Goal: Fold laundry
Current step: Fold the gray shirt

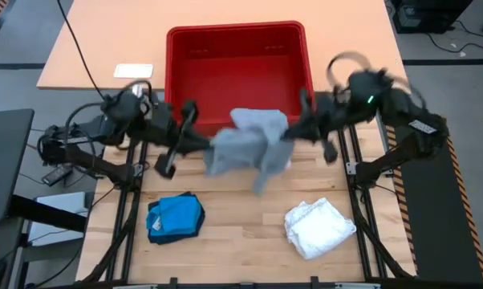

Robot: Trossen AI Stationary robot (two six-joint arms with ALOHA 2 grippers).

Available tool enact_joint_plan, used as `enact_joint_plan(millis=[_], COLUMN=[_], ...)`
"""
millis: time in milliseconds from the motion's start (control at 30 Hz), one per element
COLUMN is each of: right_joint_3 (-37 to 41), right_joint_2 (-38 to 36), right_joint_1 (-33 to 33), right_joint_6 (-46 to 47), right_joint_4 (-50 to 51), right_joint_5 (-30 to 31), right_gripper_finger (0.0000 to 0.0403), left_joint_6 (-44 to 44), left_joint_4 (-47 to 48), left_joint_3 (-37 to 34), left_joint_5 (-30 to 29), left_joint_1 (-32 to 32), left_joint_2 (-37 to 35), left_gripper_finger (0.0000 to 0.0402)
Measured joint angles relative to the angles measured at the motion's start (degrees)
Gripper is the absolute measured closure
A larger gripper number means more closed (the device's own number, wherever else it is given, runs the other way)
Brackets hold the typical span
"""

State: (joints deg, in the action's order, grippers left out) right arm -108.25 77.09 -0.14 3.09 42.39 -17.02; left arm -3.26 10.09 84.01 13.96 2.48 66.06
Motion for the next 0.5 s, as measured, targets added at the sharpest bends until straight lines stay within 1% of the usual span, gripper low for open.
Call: enact_joint_plan(millis=[67,133,167,267,333,500], right_joint_3=[2.5,5.5,7.1,11.7,14.5,20.2], right_joint_2=[0.7,2.1,2.8,5.8,7.7,11.3], right_joint_1=[4.2,7.6,9.3,13.0,14.8,17.8], right_joint_6=[1.5,3.7,4.5,6.2,8.5,11.8], right_joint_4=[0.2,-0.7,-1.2,-2.3,-4.2,-11.2], right_joint_5=[1.3,1.8,1.8,0.2,-2.4,-12.0], right_gripper_finger=[0.0394,0.0394,0.0394,0.0394,0.0394,0.0393], left_joint_6=[-4.7,-9.9,-12.4,-19.7,-25.6,-39.1], left_joint_4=[-0.4,1.5,2.2,5.5,6.1,6.1], left_joint_3=[0.1,0.1,0.1,0.1,0.1,0.1], left_joint_5=[-2.3,-3.9,-4.2,-8.2,-10.0,-10.3], left_joint_1=[4.7,9.5,11.7,18.2,21.7,26.9], left_joint_2=[1.5,3.3,4.6,9.0,12.6,20.7], left_gripper_finger=[0.0398,0.0398,0.0398,0.0398,0.0398,0.0397])
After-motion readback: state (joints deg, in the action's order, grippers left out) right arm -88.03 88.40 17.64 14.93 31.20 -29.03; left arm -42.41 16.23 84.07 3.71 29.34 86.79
